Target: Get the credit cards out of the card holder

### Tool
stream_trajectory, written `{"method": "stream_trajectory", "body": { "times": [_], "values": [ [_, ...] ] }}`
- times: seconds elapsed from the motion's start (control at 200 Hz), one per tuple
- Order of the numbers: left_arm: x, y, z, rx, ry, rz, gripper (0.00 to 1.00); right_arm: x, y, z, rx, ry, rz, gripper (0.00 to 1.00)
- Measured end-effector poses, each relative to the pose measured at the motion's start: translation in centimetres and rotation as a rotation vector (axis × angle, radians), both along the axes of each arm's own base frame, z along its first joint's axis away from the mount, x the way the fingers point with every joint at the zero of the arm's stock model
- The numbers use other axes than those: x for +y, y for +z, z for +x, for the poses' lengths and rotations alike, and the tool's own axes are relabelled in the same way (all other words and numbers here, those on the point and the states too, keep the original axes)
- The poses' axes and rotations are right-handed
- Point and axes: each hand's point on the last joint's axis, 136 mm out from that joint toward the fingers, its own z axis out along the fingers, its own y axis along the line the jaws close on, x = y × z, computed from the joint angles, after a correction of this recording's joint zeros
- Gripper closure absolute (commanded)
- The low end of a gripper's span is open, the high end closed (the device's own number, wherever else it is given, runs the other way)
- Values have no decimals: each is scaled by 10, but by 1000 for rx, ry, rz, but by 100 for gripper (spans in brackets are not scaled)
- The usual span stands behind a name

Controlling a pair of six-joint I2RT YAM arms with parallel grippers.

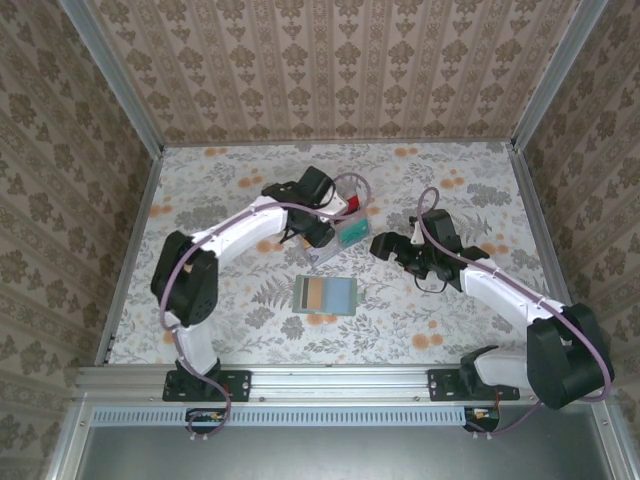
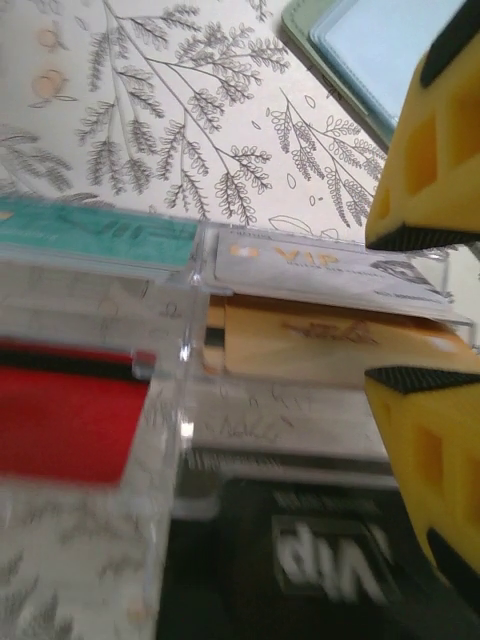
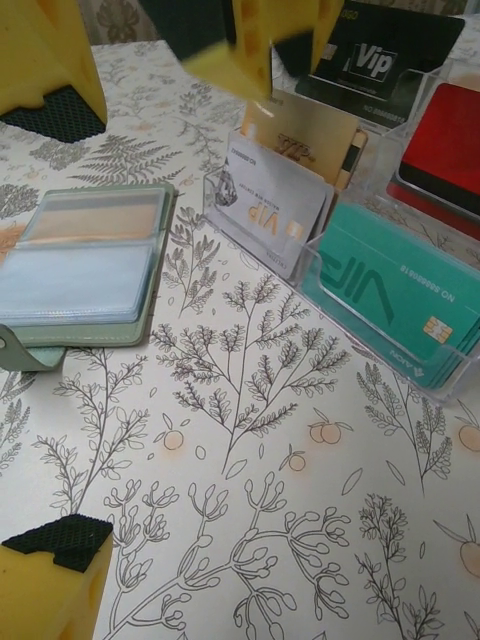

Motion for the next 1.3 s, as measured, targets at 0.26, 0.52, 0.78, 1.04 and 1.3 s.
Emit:
{"method": "stream_trajectory", "body": {
  "times": [0.26, 0.52, 0.78, 1.04, 1.3],
  "values": [
    [59, 72, -3, -136, 279, -216, 18, 65, 21, -13, -58, 184, -130, 7],
    [145, 52, -23, -114, 563, -268, 1, 142, -17, -36, 14, 370, -297, 16],
    [200, 20, -41, -26, 807, -323, 0, 159, -55, -49, 126, 392, -432, 21],
    [197, 3, -55, 108, 894, -417, 0, 141, -87, -52, 238, 353, -559, 28],
    [180, -8, -64, 266, 899, -504, 0, 138, -89, -47, 243, 339, -603, 35]
  ]
}}
